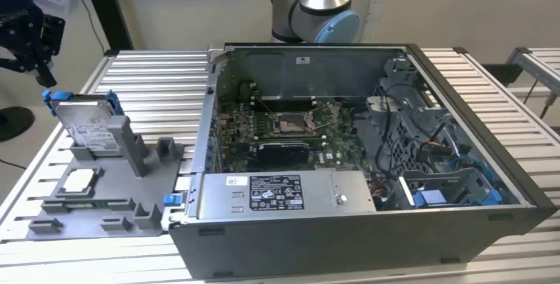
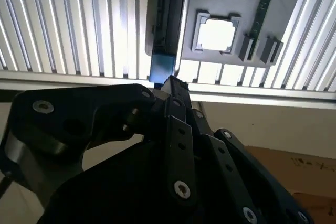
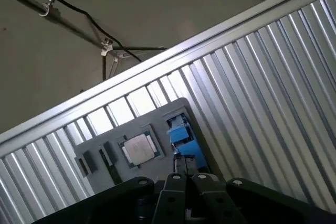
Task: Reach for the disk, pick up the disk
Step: 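Pick up the disk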
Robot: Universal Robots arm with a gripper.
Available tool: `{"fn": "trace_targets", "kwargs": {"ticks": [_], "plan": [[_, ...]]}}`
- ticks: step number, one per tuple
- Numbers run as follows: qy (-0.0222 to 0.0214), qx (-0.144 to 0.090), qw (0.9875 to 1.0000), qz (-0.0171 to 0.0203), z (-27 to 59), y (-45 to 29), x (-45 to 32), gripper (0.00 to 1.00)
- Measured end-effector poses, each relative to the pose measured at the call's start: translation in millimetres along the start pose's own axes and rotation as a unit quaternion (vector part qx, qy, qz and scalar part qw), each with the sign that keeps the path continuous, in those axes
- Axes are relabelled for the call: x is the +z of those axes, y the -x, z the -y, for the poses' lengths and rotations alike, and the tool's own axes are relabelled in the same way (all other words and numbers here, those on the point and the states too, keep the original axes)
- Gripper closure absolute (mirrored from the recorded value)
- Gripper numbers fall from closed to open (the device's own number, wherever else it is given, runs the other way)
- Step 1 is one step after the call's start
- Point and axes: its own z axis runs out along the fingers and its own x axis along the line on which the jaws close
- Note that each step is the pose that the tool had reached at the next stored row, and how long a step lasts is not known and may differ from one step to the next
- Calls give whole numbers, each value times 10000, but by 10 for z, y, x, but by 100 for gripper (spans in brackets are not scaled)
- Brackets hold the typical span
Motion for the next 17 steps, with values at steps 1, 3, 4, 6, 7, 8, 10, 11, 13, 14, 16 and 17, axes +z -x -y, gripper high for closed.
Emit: {"fn": "trace_targets", "kwargs": {"ticks": [1,3,4,6,7,8,10,11,13,14,16,17], "plan": [[0,-89,10000,-3,0,0,0,100],[0,-275,9996,-10,0,0,0,100],[0,-364,9993,-13,0,0,0,100],[0,-547,9985,-20,0,0,0,100],[-1,-634,9980,-23,0,0,0,100],[-1,-729,9973,-26,0,0,0,100],[-4,-906,9959,-31,0,0,0,100],[-8,-997,9950,-33,0,0,0,100],[-19,-1176,9930,-35,0,0,0,100],[-29,-1261,9920,-35,0,0,-1,100],[-68,-1420,9898,-27,0,0,0,100],[-92,-1479,9890,-20,0,0,2,100]]}}
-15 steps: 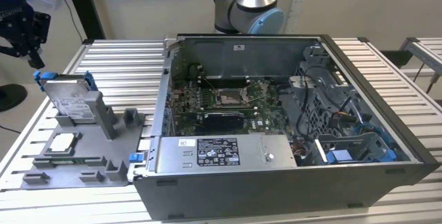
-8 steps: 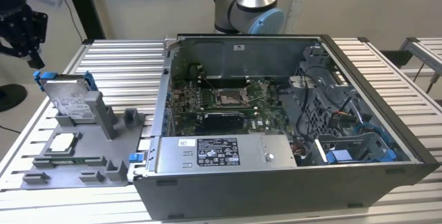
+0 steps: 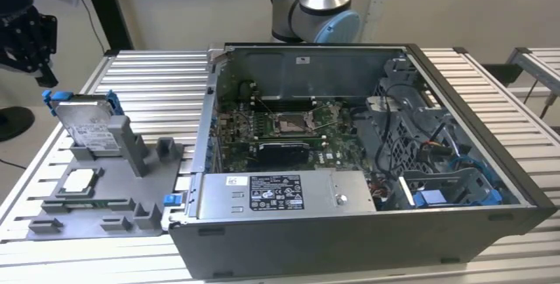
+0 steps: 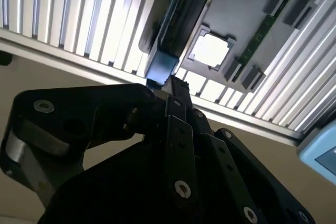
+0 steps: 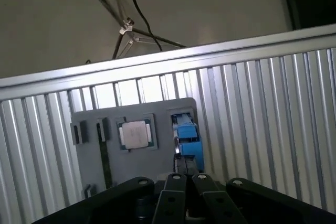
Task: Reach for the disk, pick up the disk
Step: 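Pick up the disk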
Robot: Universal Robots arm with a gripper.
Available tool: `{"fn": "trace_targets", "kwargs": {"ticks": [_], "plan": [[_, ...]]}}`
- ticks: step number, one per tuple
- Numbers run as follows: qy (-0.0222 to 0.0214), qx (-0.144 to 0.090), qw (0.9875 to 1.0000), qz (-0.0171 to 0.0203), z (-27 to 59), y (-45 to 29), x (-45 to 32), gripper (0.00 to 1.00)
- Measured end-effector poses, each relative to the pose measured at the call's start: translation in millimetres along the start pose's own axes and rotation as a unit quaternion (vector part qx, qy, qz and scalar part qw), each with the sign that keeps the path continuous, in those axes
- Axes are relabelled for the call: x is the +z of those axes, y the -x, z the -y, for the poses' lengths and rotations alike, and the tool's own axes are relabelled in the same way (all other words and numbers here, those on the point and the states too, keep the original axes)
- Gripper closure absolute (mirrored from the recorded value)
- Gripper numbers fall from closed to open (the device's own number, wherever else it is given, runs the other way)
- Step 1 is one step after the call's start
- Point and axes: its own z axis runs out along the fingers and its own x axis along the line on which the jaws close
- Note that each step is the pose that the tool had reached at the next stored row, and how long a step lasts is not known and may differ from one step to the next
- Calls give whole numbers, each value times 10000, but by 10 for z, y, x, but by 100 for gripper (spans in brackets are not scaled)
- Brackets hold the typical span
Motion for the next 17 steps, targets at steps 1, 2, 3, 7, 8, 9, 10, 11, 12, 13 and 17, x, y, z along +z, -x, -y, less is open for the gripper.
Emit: {"fn": "trace_targets", "kwargs": {"ticks": [1,2,3,7,8,9,10,11,12,13,17], "plan": [[-39,-55,10000,5,0,0,2,100],[-73,-76,9999,10,1,0,5,100],[-87,-79,9999,12,1,0,8,100],[-99,-80,9999,15,1,0,11,100],[-99,-81,9999,15,1,0,11,100],[-99,-81,9999,15,0,0,11,100],[-99,-81,9999,15,0,0,11,0],[-99,-81,9999,15,0,0,11,0],[-99,-81,9999,15,0,0,11,0],[-99,-82,9999,15,1,0,11,0],[-99,-82,9999,16,0,0,11,0]]}}
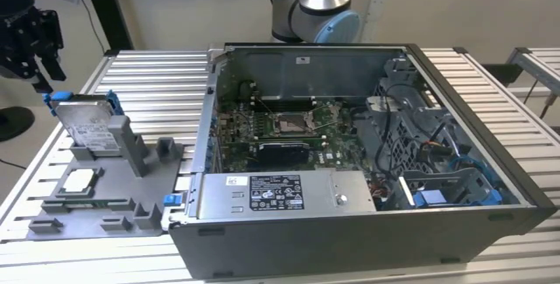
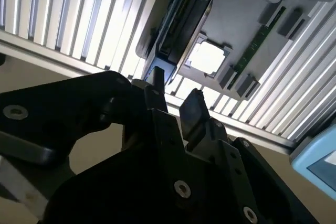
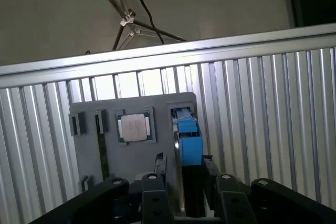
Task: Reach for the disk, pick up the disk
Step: 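Pick up the disk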
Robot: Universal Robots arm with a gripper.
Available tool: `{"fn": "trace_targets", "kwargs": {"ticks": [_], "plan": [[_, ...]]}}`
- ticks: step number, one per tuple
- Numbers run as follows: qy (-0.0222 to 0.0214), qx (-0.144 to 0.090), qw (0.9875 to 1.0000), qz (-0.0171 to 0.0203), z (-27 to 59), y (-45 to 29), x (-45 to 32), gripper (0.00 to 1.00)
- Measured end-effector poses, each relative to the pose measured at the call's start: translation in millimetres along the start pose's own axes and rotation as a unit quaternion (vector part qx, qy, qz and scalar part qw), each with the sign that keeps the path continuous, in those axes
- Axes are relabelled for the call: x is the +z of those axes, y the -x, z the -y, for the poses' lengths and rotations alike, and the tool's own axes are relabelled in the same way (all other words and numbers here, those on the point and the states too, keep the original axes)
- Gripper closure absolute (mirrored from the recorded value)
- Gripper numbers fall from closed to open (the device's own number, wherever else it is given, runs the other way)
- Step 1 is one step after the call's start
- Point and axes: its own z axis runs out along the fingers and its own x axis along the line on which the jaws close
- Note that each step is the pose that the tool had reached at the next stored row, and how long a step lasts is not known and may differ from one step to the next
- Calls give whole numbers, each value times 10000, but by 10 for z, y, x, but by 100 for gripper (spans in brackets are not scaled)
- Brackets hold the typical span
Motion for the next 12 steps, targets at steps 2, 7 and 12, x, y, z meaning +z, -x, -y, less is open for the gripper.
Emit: {"fn": "trace_targets", "kwargs": {"ticks": [2,7,12], "plan": [[1,0,10000,0,0,0,2,0],[0,0,10000,2,0,0,64,0],[0,-1,10000,2,1,0,154,0]]}}
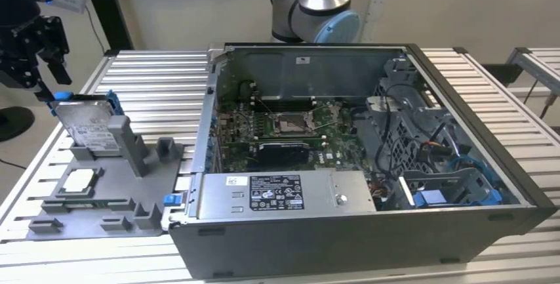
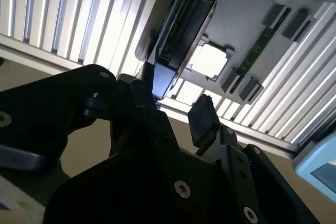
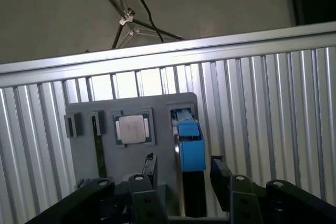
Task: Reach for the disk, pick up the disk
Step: 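Pick up the disk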
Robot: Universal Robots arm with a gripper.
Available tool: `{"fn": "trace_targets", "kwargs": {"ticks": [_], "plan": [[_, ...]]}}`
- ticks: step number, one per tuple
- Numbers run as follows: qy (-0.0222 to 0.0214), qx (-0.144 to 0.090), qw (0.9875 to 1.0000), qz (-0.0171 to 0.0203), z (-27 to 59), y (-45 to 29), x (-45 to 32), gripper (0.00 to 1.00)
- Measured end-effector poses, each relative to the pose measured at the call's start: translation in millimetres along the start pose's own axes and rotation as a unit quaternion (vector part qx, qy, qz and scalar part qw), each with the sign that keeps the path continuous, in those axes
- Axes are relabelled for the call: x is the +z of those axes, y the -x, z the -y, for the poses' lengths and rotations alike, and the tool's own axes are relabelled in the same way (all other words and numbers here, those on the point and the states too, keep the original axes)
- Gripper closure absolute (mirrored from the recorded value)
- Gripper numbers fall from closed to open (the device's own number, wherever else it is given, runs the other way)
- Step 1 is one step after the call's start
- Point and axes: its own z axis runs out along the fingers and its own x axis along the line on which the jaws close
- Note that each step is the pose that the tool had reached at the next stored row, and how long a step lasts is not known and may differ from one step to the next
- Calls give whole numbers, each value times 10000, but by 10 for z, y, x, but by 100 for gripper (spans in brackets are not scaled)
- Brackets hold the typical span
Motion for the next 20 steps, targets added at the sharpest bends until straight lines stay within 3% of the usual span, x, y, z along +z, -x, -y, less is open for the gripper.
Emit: {"fn": "trace_targets", "kwargs": {"ticks": [20], "plan": [[0,-10,10000,0,-12,76,366,0]]}}
